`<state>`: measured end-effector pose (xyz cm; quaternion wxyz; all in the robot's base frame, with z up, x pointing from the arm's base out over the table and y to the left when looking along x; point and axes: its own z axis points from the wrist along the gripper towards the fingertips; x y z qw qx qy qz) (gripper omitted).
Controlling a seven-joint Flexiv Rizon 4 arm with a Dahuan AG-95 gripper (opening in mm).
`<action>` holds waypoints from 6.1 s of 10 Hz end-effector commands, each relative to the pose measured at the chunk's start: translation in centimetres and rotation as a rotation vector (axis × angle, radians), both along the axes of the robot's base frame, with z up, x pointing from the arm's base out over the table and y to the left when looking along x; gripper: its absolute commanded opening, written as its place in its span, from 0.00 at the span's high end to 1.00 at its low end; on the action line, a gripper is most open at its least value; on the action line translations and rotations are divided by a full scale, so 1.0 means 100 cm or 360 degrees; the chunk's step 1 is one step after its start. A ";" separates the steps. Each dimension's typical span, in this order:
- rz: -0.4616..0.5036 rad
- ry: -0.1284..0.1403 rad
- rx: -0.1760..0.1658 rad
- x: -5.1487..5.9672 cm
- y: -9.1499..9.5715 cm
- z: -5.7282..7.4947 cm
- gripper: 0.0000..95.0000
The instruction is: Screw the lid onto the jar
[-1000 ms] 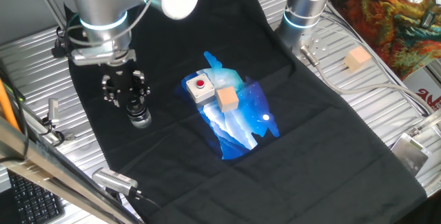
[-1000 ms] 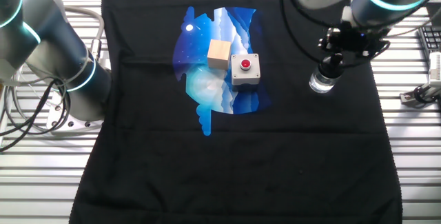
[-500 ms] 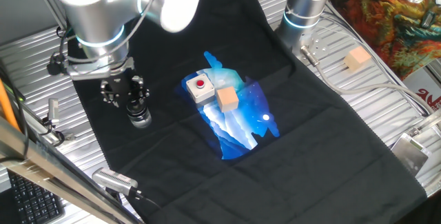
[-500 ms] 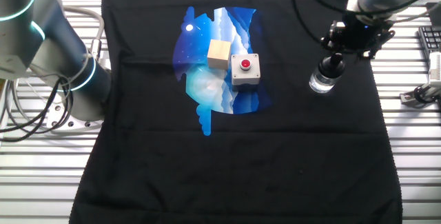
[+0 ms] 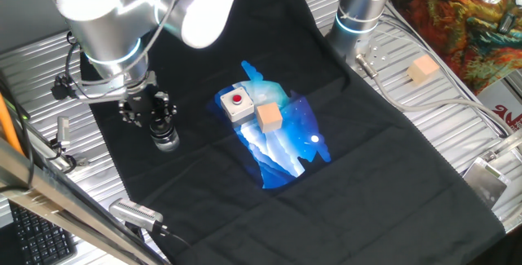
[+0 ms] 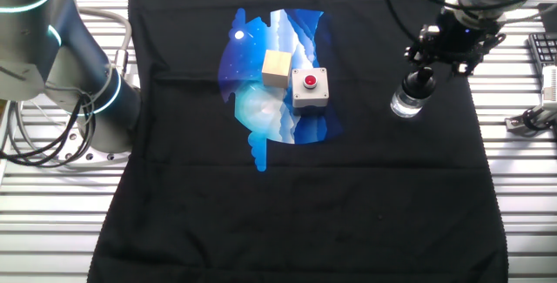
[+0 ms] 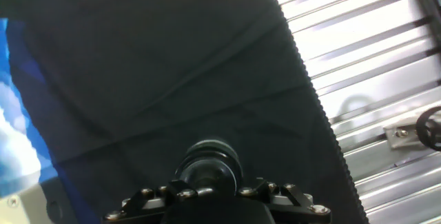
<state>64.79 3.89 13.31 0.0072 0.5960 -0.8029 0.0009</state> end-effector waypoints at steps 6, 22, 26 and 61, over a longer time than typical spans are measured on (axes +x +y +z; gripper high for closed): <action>-0.0073 -0.0021 0.0030 -0.007 0.002 -0.004 0.40; 0.0863 -0.0054 -0.0020 -0.003 0.007 -0.004 0.40; 0.1128 -0.0050 0.0001 -0.002 0.012 -0.007 0.20; 0.1339 -0.0096 -0.0024 -0.006 0.005 -0.032 0.20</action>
